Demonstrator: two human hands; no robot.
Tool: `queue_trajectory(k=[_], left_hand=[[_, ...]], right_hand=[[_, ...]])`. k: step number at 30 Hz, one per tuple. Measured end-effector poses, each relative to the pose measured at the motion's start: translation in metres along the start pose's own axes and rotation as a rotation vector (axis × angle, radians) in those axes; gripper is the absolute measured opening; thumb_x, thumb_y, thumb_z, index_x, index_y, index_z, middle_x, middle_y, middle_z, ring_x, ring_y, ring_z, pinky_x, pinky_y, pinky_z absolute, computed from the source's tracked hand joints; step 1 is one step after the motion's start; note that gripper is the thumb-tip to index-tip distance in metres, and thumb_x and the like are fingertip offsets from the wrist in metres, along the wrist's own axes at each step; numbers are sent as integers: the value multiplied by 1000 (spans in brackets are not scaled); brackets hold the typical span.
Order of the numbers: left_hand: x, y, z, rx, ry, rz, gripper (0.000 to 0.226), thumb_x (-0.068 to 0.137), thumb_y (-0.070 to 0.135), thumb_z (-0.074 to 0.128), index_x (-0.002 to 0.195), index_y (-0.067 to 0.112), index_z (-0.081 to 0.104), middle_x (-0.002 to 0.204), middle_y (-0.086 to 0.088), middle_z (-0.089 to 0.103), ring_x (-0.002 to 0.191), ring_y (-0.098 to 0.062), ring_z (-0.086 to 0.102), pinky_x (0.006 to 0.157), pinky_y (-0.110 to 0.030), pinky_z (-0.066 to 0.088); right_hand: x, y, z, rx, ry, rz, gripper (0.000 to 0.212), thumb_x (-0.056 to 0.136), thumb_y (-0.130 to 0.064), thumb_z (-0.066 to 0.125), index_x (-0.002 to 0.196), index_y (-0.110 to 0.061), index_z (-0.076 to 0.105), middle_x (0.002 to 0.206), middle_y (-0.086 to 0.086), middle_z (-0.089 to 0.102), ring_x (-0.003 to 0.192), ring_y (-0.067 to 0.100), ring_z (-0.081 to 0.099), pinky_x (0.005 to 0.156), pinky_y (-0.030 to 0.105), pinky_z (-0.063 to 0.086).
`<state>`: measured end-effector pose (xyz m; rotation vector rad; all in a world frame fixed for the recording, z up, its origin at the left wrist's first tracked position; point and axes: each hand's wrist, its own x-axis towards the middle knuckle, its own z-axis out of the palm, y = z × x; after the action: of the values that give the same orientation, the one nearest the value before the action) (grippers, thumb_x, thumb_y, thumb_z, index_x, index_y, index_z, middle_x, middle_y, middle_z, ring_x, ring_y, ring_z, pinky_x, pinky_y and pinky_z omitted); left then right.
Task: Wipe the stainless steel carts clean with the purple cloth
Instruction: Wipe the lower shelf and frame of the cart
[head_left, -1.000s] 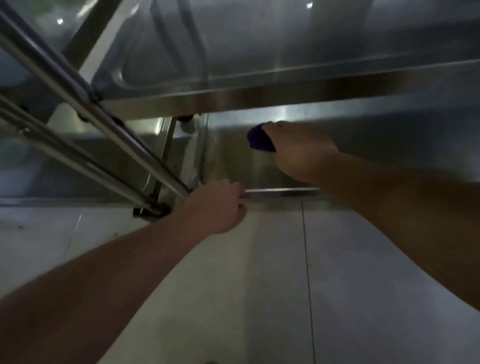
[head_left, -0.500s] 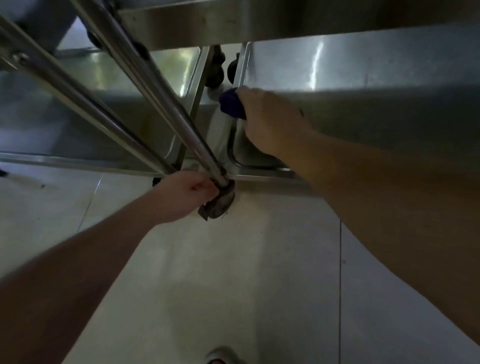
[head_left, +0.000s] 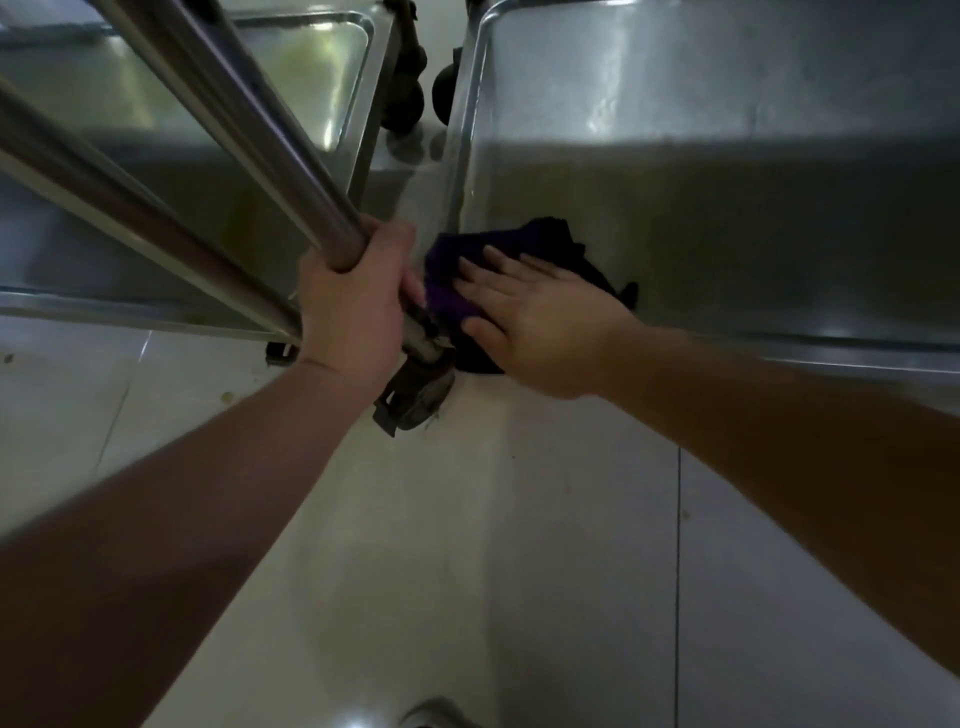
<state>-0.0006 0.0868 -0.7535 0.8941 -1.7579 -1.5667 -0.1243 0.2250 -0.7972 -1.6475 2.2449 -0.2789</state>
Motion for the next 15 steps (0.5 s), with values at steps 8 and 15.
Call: queue_trajectory(k=[8, 15], left_hand=[[3, -5, -3, -68, -67, 12, 27, 76, 22, 61, 53, 32, 54, 55, 3, 47, 58, -20, 47, 63, -34, 45], [2, 2, 2, -112, -43, -9, 32, 79, 13, 59, 52, 29, 51, 53, 0, 44, 56, -21, 43, 62, -37, 42]], right_hand=[[-8, 120, -48, -42, 182, 581, 61, 107, -51, 28, 163, -26, 24, 173, 3, 9, 159, 31, 5, 127, 49, 2], [75, 13, -22, -61, 99, 244, 65, 108, -49, 21, 165, -19, 16, 173, 2, 14, 158, 31, 7, 127, 46, 10]])
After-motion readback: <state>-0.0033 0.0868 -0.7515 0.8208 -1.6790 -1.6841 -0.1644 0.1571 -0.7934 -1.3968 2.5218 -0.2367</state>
